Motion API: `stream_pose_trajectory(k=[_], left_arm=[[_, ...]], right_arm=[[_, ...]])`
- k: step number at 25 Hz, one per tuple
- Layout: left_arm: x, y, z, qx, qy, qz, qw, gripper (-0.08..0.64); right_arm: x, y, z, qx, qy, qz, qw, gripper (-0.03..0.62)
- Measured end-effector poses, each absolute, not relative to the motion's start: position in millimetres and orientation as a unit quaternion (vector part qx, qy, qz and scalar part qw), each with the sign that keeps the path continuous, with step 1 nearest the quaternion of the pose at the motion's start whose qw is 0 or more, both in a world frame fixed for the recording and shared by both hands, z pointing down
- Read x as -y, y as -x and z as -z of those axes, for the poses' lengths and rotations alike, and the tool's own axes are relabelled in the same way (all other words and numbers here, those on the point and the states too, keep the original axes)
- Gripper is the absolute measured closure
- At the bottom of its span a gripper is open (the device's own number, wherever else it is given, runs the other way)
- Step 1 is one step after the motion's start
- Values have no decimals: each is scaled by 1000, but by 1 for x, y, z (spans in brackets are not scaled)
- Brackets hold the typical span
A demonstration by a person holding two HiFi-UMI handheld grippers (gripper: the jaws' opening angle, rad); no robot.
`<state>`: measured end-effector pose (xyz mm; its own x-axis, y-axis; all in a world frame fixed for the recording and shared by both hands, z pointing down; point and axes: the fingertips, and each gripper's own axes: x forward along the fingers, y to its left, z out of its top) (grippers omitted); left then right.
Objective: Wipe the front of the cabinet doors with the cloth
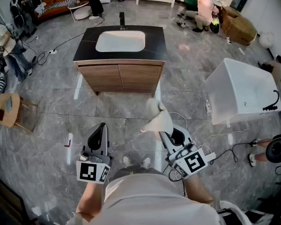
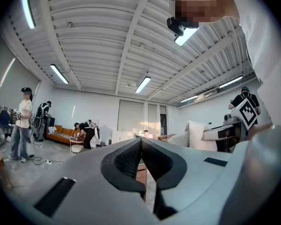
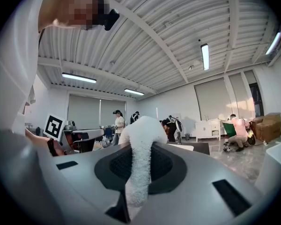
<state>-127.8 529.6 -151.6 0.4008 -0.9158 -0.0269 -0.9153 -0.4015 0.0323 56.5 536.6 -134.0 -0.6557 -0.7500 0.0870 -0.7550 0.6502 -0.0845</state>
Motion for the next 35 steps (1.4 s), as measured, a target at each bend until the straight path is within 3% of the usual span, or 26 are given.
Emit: stream_pose_trajectory(k=[25,35], left_arm=[[-470,204,112,511,-858,44,28,541],[-406,188,98,488,-871,36,44,541]], right_arm=[[-492,-2,113,866,-496,-62,16,525],[-429,-13,97,852,-517,-75,20,525]])
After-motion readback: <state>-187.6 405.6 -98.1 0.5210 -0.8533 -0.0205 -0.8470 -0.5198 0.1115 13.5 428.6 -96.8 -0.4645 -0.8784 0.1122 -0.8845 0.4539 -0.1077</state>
